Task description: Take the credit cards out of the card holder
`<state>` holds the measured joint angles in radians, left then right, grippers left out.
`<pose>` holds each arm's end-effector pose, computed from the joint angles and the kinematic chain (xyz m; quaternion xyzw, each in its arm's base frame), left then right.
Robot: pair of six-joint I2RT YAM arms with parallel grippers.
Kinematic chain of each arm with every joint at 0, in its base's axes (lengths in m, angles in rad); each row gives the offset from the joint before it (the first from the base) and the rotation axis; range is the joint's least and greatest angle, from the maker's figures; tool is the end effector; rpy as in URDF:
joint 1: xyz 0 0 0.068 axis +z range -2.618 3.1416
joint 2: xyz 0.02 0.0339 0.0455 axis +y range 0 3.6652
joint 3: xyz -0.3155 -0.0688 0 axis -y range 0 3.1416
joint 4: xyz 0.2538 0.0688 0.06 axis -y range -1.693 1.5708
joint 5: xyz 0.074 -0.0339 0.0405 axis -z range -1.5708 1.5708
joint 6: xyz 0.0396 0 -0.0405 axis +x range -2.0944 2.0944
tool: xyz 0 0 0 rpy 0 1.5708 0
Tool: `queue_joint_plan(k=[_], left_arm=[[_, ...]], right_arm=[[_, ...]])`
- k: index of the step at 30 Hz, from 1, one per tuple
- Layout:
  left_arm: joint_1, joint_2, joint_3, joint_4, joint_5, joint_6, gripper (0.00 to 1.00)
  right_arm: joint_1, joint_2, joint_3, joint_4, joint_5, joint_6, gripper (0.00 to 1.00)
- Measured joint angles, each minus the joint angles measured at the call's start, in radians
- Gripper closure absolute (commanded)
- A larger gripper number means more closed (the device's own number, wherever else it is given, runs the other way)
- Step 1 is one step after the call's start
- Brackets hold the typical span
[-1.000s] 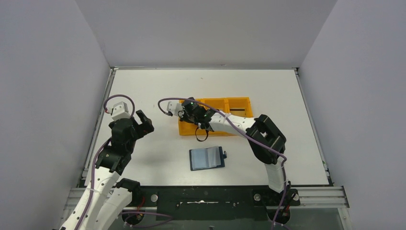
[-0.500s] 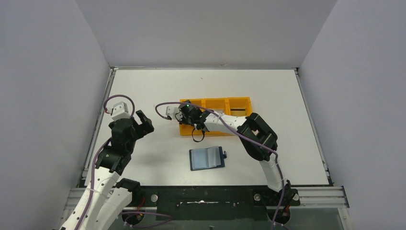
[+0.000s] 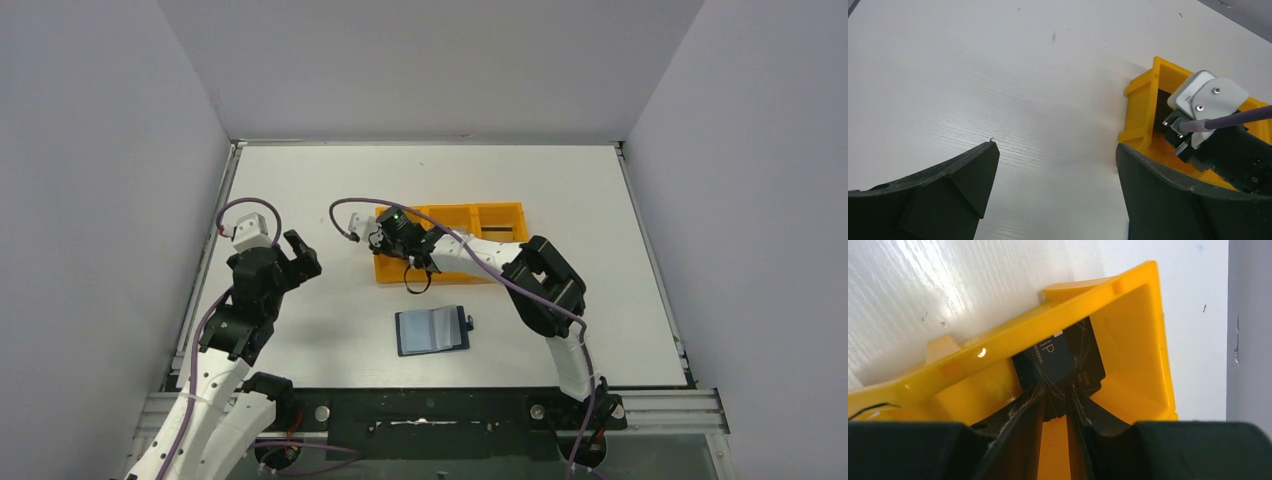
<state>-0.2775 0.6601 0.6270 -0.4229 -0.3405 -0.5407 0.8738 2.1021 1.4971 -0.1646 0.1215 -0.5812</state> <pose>0.1252 -0.0219 0.3095 -0.1986 0.8174 -0.0755 0.5355 0.3273 0.3835 0.2117 -0.5935 0.7022 0.0014 0.3932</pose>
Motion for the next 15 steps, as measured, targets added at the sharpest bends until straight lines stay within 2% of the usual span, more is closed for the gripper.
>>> queue_joint_plan(k=[4, 8, 11, 15], left_arm=[[0.000, 0.000, 0.000, 0.000, 0.000, 0.000, 0.11], [0.000, 0.001, 0.000, 0.000, 0.001, 0.000, 0.11], [0.000, 0.003, 0.000, 0.000, 0.002, 0.001, 0.10], [0.003, 0.010, 0.000, 0.000, 0.004, 0.002, 0.10]], right_arm=[[-0.010, -0.093, -0.058, 0.033, 0.005, 0.091, 0.68], [-0.013, -0.290, -0.191, 0.109, 0.027, 0.261, 0.44], [-0.016, -0.441, -0.267, 0.132, 0.063, 0.463, 0.42], [-0.021, -0.575, -0.330, 0.091, 0.073, 0.806, 0.45]])
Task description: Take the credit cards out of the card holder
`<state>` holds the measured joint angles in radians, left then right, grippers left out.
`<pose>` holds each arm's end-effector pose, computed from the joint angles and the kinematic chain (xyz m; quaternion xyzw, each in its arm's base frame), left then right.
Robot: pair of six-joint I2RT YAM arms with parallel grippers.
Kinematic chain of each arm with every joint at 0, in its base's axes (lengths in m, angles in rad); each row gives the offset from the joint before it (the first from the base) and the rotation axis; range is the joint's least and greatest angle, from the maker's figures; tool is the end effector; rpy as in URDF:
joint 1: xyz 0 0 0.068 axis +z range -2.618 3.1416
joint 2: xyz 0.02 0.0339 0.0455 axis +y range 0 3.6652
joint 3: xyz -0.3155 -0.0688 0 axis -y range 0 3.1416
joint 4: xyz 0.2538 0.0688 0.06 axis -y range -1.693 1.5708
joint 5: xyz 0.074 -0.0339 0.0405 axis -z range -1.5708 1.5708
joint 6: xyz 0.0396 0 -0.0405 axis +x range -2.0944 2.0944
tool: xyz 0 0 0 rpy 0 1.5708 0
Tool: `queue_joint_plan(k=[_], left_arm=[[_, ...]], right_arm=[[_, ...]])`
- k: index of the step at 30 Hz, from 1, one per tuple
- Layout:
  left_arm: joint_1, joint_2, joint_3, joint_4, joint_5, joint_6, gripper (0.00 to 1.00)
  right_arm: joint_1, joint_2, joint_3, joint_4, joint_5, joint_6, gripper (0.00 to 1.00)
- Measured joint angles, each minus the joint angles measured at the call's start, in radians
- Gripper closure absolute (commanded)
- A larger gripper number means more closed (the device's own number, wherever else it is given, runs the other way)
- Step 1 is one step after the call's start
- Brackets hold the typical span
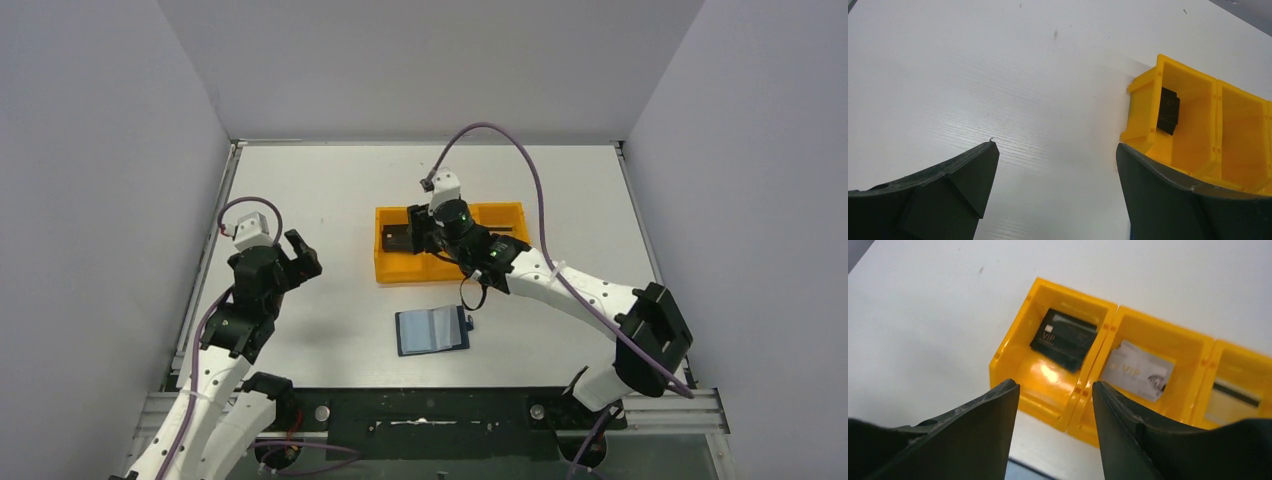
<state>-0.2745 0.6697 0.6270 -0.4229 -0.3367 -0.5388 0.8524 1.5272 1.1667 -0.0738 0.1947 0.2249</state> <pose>0.1270 -0.0222 0.3085 -0.1978 0.8202 -0.0737 0.5317 0.2475 0.2715 0.3478 -0.2091 0.8140 0.2044 0.5018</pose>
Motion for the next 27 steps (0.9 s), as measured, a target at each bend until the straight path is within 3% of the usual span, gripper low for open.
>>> queue_joint_plan(k=[6, 12, 21, 27], left_arm=[[0.002, 0.021, 0.000, 0.000, 0.001, 0.001, 0.10], [0.002, 0.036, 0.000, -0.001, 0.004, 0.001, 0.10], [0.002, 0.051, 0.000, -0.001, 0.008, 0.001, 0.10], [0.002, 0.053, 0.000, -0.001, 0.008, 0.001, 0.10]], right_arm=[[0.092, -0.030, -0.180, -0.121, 0.046, 0.414, 0.43], [0.280, 0.055, -0.214, -0.256, 0.107, 0.662, 0.39], [0.333, 0.225, -0.092, -0.369, 0.157, 0.770, 0.38], [0.333, 0.254, -0.076, -0.393, 0.164, 0.794, 0.52]])
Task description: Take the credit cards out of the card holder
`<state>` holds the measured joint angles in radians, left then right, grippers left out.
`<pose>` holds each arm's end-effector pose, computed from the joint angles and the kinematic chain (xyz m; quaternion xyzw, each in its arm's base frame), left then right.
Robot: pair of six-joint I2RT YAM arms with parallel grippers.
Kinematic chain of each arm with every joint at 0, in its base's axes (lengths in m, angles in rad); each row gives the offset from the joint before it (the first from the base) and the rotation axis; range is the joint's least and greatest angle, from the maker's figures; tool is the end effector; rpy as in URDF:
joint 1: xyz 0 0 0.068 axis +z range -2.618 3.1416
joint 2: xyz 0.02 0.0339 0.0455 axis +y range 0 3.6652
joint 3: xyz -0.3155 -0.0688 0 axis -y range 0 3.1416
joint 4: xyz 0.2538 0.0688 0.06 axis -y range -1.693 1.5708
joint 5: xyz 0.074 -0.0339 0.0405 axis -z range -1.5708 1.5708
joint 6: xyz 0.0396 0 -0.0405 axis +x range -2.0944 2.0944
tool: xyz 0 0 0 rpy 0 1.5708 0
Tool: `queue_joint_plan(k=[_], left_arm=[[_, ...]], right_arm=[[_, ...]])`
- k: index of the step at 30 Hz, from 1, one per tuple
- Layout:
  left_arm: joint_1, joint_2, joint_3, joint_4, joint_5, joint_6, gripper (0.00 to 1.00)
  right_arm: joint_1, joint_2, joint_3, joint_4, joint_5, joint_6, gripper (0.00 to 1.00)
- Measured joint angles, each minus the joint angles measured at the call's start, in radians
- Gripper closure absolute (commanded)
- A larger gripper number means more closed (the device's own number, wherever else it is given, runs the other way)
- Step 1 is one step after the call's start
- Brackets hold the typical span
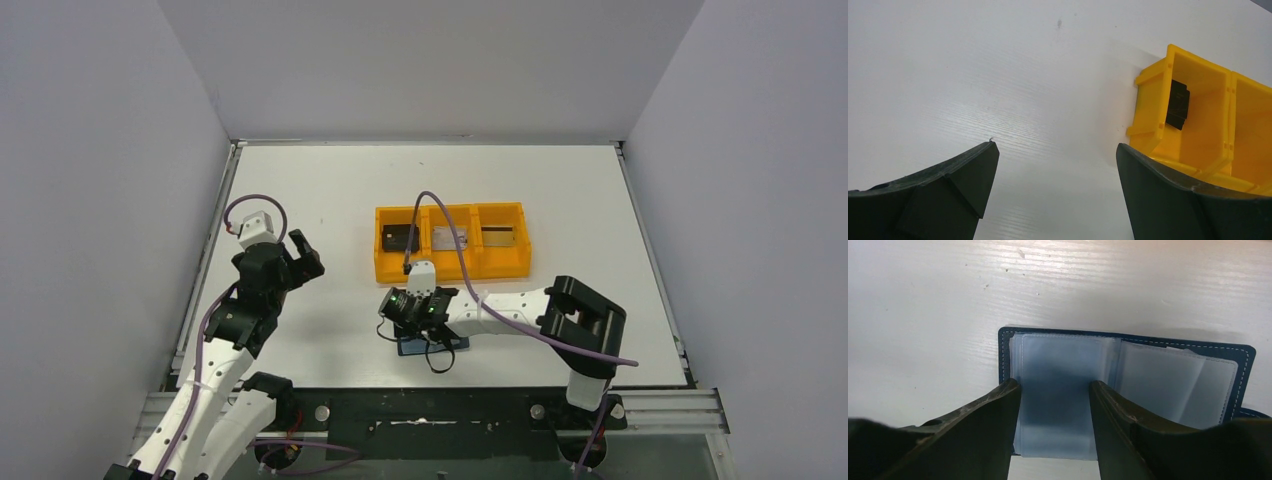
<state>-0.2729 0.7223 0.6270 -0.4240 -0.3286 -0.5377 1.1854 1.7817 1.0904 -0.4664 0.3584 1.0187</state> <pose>0.1367 -0.0250 0.3023 -0.1940 0.8350 -0.0652 0.5108 0.1499 0.3325 0.2047 -0.0438 0.9628 0.1012 0.2468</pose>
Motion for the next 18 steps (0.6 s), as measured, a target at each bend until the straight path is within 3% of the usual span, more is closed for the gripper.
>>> queue_joint_plan(k=[5, 9, 13, 18], left_arm=[[0.000, 0.002, 0.000, 0.000, 0.000, 0.000, 0.10], [0.000, 0.006, 0.000, 0.000, 0.000, 0.000, 0.10], [0.000, 0.007, 0.000, 0.001, 0.004, 0.000, 0.10], [0.000, 0.007, 0.000, 0.000, 0.005, 0.000, 0.10]], right_arm=[[0.000, -0.011, -0.021, 0.037, -0.002, 0.011, 0.67], [-0.007, -0.034, -0.056, 0.083, -0.013, 0.019, 0.70], [-0.014, -0.039, -0.061, 0.090, -0.021, 0.023, 0.82], [-0.014, -0.040, -0.061, 0.095, -0.023, 0.023, 0.87]])
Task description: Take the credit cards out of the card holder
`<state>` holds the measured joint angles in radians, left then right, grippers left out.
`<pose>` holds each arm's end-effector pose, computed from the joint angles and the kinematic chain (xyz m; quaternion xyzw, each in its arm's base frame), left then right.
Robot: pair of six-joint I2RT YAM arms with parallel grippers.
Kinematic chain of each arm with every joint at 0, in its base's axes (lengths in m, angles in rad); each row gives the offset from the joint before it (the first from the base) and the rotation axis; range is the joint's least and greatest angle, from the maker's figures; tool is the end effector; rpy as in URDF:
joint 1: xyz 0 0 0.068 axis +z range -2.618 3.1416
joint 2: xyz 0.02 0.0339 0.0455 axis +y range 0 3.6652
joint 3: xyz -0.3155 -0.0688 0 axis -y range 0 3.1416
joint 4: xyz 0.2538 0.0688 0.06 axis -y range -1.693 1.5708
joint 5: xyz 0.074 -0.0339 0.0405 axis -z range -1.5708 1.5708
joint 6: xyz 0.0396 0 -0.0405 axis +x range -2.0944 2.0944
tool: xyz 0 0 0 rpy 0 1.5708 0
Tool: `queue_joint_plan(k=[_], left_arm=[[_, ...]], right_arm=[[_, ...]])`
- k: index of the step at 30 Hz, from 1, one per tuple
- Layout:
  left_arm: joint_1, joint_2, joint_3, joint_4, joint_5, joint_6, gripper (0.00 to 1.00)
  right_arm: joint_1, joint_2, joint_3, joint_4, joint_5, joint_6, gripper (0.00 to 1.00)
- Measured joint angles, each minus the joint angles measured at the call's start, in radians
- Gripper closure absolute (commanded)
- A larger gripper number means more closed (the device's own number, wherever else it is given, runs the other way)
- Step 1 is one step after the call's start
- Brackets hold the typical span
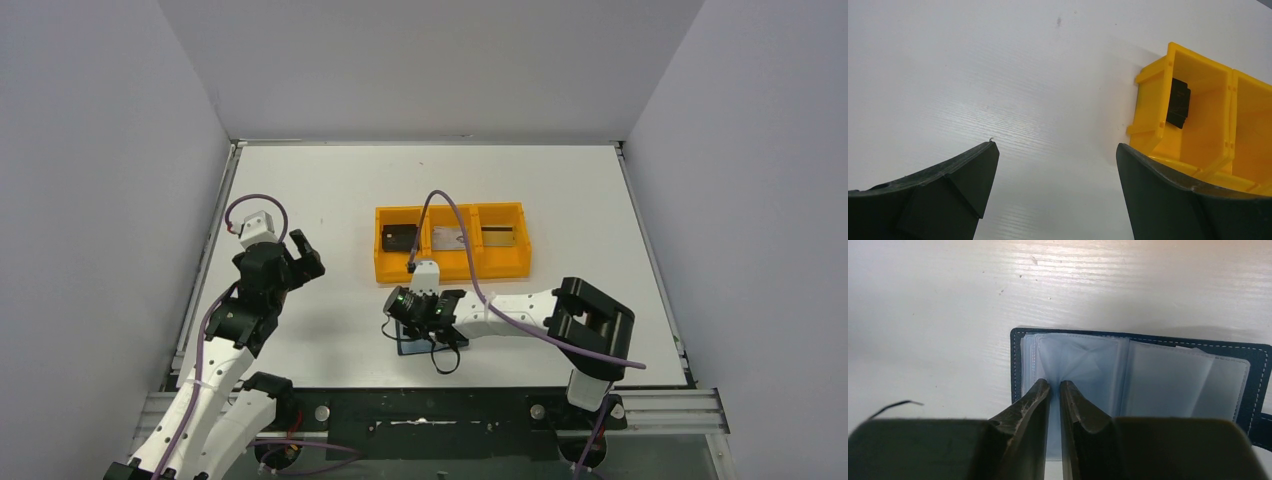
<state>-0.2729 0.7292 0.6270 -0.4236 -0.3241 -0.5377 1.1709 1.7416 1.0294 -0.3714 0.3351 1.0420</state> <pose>0.1380 -0.0255 0.3015 -0.1927 0.8371 -0.0657 0.5077 0.1510 0.3239 0.2055 -0.0215 0.9575 0.1402 0.2512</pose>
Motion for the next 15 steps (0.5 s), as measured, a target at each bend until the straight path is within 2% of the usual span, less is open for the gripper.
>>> queue_joint_plan(k=[8, 15], left_arm=[[0.000, 0.000, 0.000, 0.000, 0.007, 0.000, 0.10], [0.000, 0.000, 0.000, 0.000, 0.014, 0.000, 0.10]], right_arm=[[-0.014, -0.105, -0.085, 0.091, -0.030, 0.000, 0.92], [-0.102, -0.269, -0.306, 0.316, -0.142, 0.052, 0.90]])
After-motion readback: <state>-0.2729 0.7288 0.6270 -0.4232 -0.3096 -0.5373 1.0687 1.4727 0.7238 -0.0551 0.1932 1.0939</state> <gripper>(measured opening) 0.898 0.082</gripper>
